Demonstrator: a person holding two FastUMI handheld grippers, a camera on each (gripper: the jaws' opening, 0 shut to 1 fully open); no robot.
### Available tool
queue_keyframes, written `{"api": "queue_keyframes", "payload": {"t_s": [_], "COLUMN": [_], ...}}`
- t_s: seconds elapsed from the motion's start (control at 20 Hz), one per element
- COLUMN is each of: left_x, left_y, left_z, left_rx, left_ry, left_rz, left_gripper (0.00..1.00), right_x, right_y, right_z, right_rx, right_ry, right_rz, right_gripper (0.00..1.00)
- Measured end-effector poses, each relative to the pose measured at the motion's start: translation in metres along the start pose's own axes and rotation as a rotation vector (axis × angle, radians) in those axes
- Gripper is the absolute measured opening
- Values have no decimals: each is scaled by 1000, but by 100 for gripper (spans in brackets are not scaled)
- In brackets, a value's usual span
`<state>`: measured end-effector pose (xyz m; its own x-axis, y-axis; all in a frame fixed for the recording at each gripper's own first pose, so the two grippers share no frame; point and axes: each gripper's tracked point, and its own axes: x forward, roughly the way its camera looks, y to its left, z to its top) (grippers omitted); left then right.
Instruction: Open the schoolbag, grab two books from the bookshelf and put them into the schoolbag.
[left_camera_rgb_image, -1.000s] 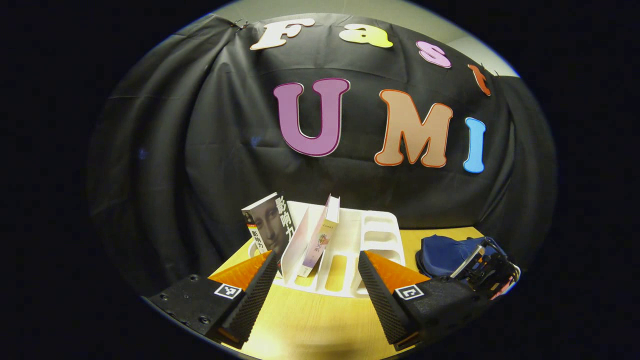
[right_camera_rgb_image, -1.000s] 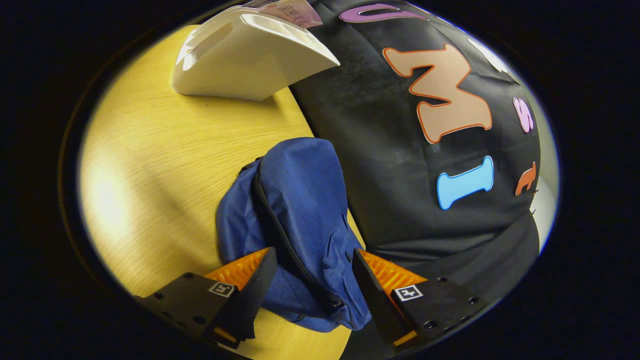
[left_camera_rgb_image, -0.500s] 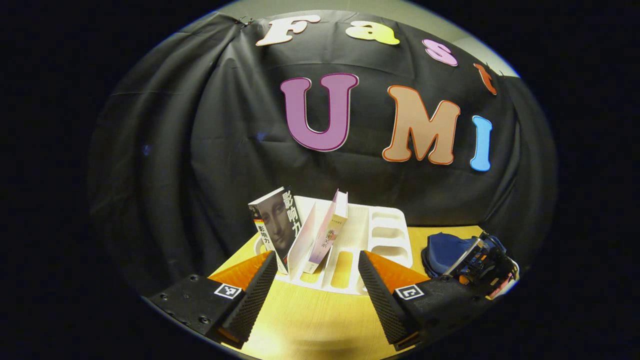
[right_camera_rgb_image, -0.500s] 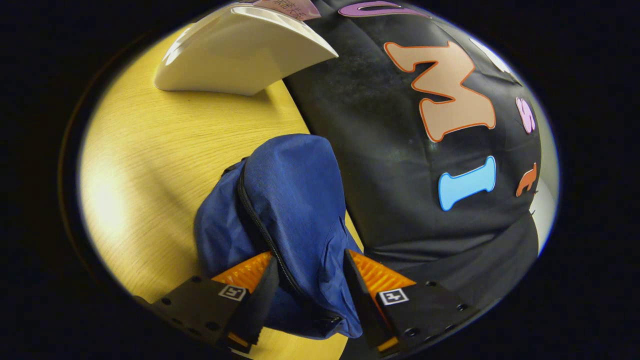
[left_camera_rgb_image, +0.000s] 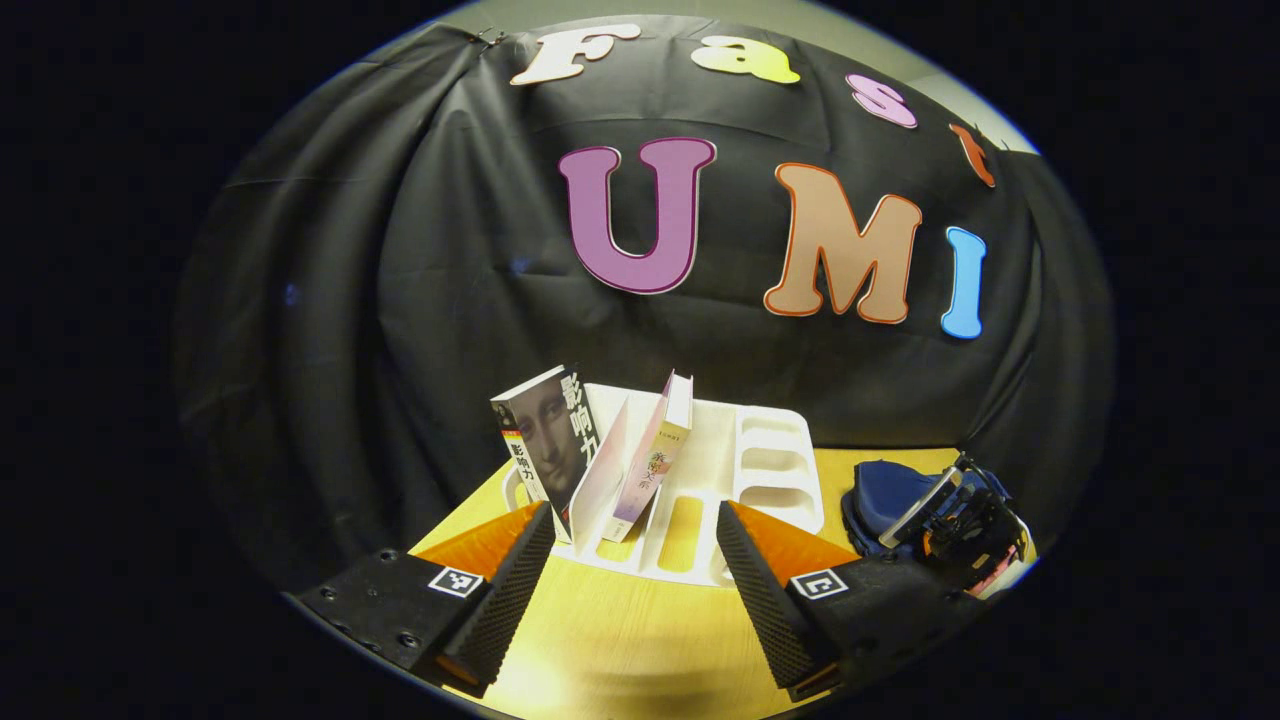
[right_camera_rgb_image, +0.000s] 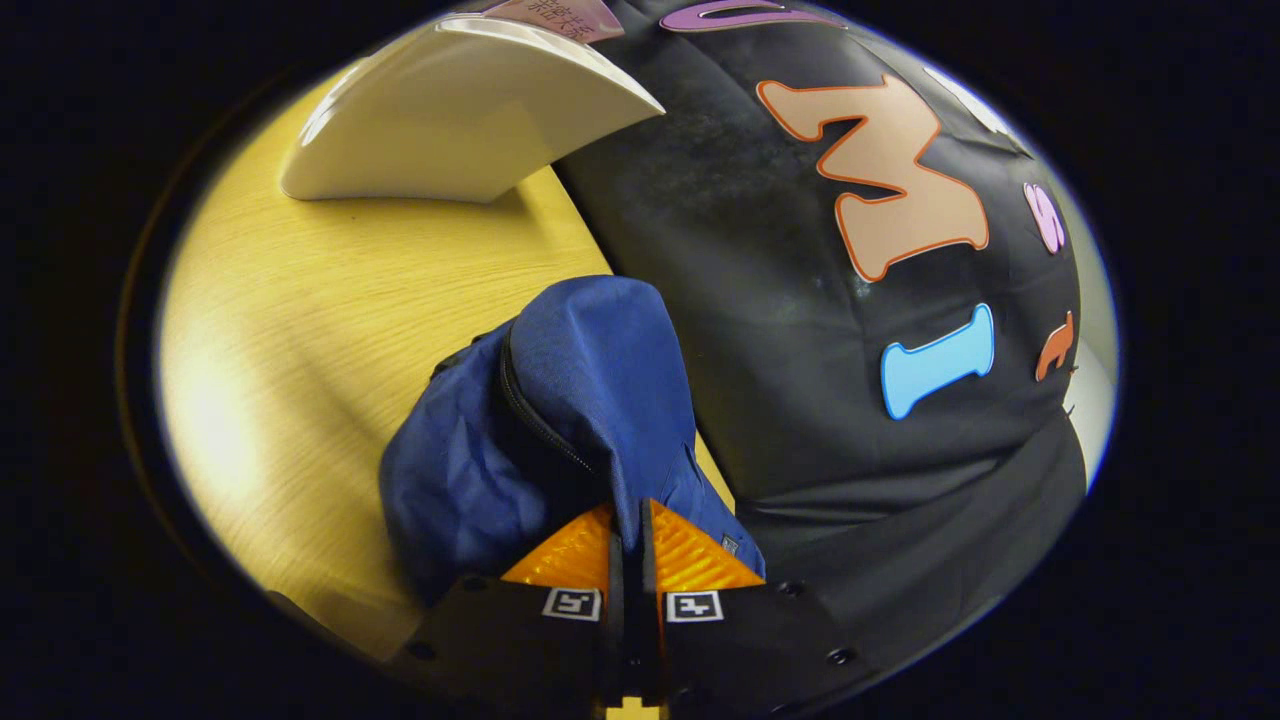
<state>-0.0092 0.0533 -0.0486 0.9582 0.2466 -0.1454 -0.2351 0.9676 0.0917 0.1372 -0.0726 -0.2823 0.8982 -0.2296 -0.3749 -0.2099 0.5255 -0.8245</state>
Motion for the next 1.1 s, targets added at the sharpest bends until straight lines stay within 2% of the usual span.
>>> {"api": "queue_keyframes", "payload": {"t_s": [0.05, 0.1, 0.15, 0.25, 0.3, 0.4, 0.65, 0.75, 0.8, 0.85, 0.9, 1.1], "left_x": [1, 2, 3, 6, 7, 13, 38, 49, 56, 62, 69, 94], "left_y": [-2, -4, -5, -7, -9, -11, -14, -15, -15, -17, -18, -21], "left_z": [1, 1, 3, 6, 8, 13, 29, 31, 32, 32, 31, 27], "left_rx": [2, 8, 15, 28, 33, 48, 102, 111, 107, 100, 91, 52], "left_ry": [0, 1, 0, -2, -4, 3, 46, 81, 103, 127, 157, 284], "left_rz": [-3, -5, -6, -12, -20, -35, -75, -79, -84, -92, -99, -118], "left_gripper": [95, 95, 95, 95, 95, 95, 95, 95, 94, 95, 95, 95], "right_x": [1, 0, 3, 2, 4, 0, -8, -10, -12, -13, -14, -18], "right_y": [5, 11, 14, 8, 6, 0, -28, -44, -50, -56, -60, -69], "right_z": [-3, -7, -9, -8, -7, -6, 1, 5, 4, 4, 2, 0], "right_rx": [7, 19, 31, 65, 89, 123, 170, 204, 220, 233, 239, 244], "right_ry": [12, 20, 23, 22, 14, 8, -38, -56, -60, -61, -61, -62], "right_rz": [27, 60, 87, 97, 103, 113, 56, 26, 13, 2, -6, -20], "right_gripper": [5, 10, 10, 9, 0, 0, 6, 3, 0, 3, 0, 0]}}
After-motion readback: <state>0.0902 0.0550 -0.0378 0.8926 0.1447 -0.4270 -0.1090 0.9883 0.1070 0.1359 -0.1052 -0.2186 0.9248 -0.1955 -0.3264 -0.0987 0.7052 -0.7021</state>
